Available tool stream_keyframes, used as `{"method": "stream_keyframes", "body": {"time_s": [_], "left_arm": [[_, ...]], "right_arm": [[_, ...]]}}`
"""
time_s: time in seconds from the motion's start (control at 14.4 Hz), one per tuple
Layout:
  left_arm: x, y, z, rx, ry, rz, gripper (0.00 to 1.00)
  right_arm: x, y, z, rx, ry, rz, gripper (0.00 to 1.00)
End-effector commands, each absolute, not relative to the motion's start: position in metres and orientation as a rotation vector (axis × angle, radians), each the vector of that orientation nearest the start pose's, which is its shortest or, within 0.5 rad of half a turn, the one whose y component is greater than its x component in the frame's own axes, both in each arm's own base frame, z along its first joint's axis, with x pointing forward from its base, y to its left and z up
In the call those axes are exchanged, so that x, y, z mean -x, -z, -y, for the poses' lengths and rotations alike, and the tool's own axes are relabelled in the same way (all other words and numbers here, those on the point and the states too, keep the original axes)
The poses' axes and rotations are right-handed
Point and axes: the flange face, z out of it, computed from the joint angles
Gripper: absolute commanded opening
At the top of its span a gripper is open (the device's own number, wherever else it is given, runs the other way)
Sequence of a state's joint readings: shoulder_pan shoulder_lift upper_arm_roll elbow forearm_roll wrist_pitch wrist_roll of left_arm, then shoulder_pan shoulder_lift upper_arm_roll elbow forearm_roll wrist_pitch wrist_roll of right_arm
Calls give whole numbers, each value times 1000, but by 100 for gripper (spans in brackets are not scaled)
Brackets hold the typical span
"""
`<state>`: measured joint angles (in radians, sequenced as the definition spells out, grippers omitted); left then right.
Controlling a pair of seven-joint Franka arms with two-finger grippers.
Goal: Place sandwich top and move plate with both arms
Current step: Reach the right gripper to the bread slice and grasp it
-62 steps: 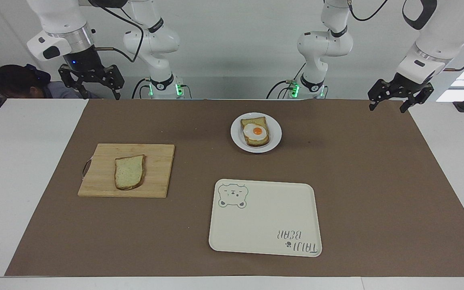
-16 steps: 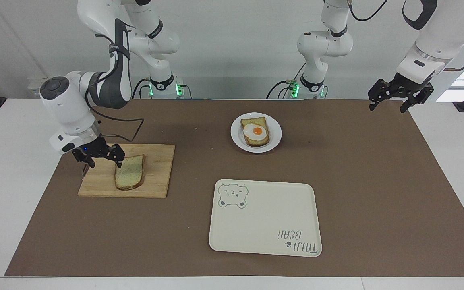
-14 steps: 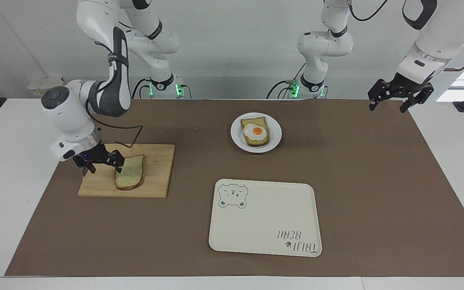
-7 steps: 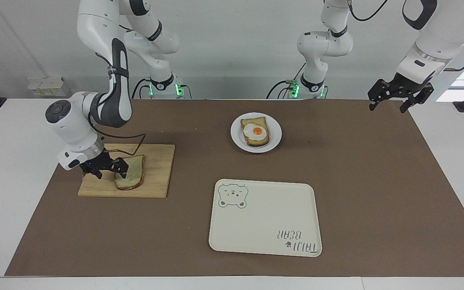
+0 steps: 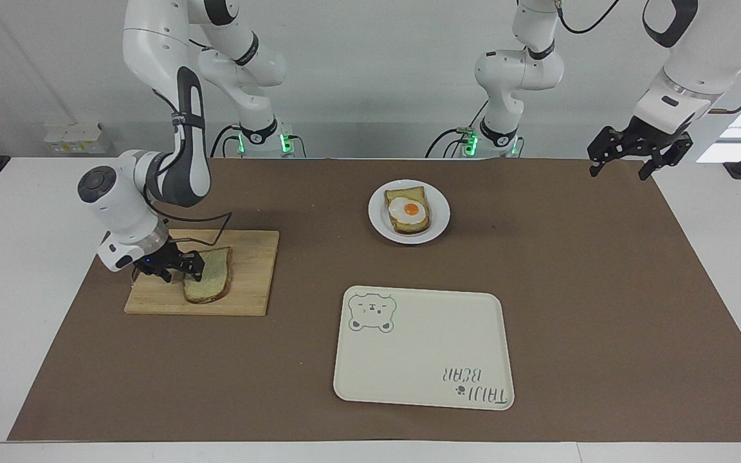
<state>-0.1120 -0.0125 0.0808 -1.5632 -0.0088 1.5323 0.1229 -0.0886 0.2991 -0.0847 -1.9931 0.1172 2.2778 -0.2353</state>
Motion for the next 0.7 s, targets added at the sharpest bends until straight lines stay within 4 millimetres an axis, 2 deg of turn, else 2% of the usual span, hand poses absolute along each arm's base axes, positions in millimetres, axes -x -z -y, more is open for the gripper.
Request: {"method": "stream_keyframes", "body": {"time_s": [0.0, 0.07, 0.14, 0.63], "left_arm": [[-548, -636, 15, 3127, -44, -242, 100], [-549, -635, 15, 3127, -46, -242, 100], [-549, -635, 15, 3127, -46, -242, 100], [-549, -635, 15, 3127, -46, -242, 100]], "right_arm": [[-582, -304, 100, 3053, 3, 7, 43], [-581, -303, 100, 3053, -4, 22, 12], [-581, -303, 100, 3053, -4, 20, 0], [-587, -305, 96, 3058, 9, 48, 0]]}}
